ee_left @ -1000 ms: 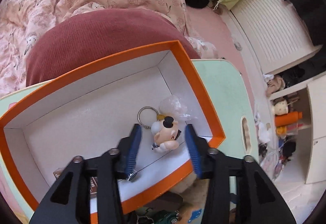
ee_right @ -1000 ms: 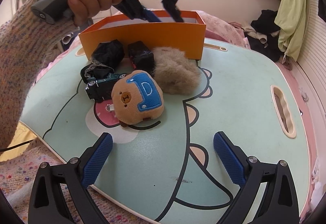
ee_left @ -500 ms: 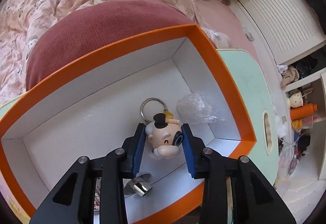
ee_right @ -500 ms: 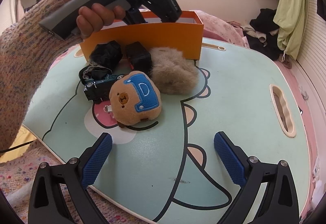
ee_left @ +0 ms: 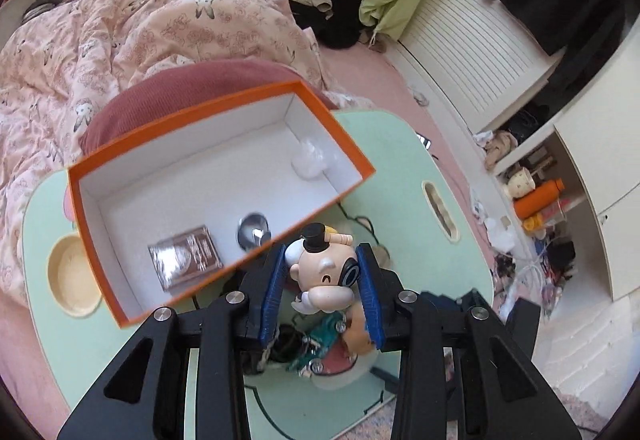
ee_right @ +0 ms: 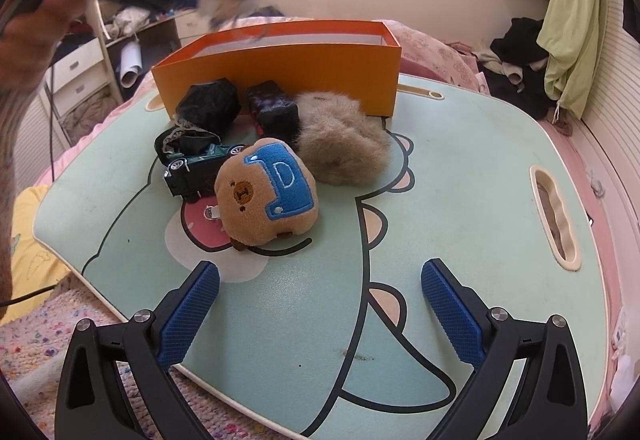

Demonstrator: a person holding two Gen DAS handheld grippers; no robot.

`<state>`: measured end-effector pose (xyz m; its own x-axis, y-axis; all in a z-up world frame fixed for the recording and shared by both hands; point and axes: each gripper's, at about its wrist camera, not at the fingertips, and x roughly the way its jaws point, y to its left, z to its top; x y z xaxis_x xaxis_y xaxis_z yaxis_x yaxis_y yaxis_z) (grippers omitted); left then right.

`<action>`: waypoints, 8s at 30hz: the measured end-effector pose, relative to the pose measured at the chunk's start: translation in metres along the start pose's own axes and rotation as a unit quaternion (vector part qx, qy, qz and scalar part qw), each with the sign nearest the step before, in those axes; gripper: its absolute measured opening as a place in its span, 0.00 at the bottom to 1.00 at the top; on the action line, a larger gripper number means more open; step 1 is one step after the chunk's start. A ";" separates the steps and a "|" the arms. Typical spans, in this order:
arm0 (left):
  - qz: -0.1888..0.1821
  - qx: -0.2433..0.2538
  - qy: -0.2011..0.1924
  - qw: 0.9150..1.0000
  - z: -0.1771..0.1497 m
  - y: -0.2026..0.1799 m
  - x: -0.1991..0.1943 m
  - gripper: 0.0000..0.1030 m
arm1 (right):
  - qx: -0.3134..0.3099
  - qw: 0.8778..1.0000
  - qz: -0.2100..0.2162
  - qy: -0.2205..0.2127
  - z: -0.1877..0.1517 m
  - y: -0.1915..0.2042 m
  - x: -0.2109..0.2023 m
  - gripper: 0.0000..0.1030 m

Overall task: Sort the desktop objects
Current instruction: 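Carry the figure keychain out and set it beside the black pouch, then reach the right tool into the box and grasp the clear plastic bag, then carry the plastic bag out and place it beside the brown pom-pom, then move the left tool over the box toward the brown card, then reach the right tool into the box and grasp the metal cup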

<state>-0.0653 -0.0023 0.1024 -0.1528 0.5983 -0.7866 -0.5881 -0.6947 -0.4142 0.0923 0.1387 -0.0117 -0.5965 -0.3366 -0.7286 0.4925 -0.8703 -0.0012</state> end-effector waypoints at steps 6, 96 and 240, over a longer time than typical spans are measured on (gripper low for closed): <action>0.018 -0.014 0.036 0.999 -0.031 0.013 0.040 0.36 | -0.002 1.000 0.000 0.001 0.000 0.000 0.000 0.99; 0.197 0.031 -0.112 0.974 -0.143 0.002 0.051 1.00 | -0.136 0.968 -0.107 0.182 0.242 -0.005 0.081 0.12; 0.199 -0.168 -0.043 0.965 -0.053 0.106 -0.054 1.00 | 0.018 0.927 0.068 0.370 0.239 0.035 0.188 0.24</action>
<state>-0.0769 -0.1293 0.0766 -0.3867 0.2777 -0.8794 -0.1816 -0.9578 -0.2227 -0.1541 -0.0413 0.0150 0.0727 -0.1165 -0.9905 0.5023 -0.8537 0.1373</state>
